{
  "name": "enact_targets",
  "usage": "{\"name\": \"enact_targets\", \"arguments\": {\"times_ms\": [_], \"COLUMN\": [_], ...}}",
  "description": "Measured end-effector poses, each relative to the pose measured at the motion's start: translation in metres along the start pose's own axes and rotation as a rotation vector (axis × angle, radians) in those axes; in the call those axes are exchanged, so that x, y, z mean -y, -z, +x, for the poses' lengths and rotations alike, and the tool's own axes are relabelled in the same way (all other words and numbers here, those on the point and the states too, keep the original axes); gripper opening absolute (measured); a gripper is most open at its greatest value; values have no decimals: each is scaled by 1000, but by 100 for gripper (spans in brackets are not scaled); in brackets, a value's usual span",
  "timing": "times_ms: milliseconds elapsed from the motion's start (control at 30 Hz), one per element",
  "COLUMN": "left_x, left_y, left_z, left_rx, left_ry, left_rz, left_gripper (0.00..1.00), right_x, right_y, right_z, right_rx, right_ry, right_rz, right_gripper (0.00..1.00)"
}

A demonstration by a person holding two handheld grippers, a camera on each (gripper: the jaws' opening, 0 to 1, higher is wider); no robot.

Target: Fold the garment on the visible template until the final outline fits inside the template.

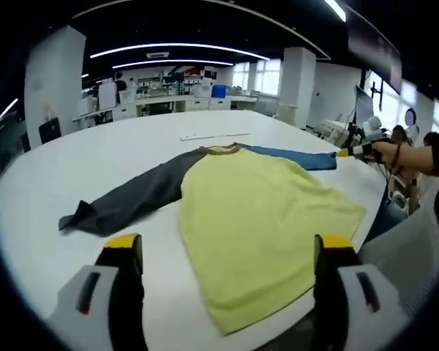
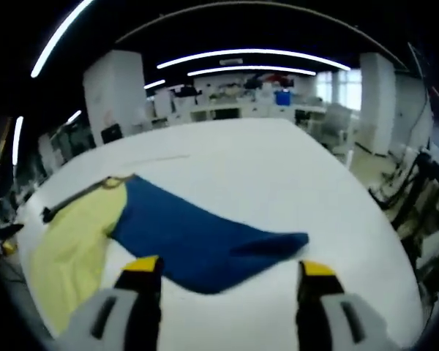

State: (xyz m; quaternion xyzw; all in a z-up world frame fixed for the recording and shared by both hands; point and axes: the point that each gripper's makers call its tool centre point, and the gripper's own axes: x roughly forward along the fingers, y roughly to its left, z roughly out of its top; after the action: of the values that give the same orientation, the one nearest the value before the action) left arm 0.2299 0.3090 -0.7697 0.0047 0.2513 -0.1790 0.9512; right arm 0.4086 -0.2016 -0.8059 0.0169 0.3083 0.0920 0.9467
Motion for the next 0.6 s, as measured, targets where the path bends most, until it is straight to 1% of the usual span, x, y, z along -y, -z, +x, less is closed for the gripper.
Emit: {"name": "enact_targets", "arguments": {"times_ms": [133,267,333,400,500,600], "left_x": [0,0,-4,-7,-7,-8], "left_y": [5,7,10,11,10,10], "left_z": [1,1,1,1,1,1], "left_rx": [-19,-28,-34,-40,-46,-52], "left_ry": [-1,0,-5,-10,-13,-16], "left_rz": [0,5,2,4,8,12], "left_gripper": [92,90,89,88,87,86], "right_x": [9,16,21,21,27,28], "right_y": [1,4,7,5,15,21], "right_z": [8,15,19,18,26,29], "right_rx": [-16,-27,-32,-36,-51,-76], "right_ry": [19,39,51,60,71,88], "right_rz": [8,9,9,5,27,6], "right_gripper": [69,61,59,56,52,47]}}
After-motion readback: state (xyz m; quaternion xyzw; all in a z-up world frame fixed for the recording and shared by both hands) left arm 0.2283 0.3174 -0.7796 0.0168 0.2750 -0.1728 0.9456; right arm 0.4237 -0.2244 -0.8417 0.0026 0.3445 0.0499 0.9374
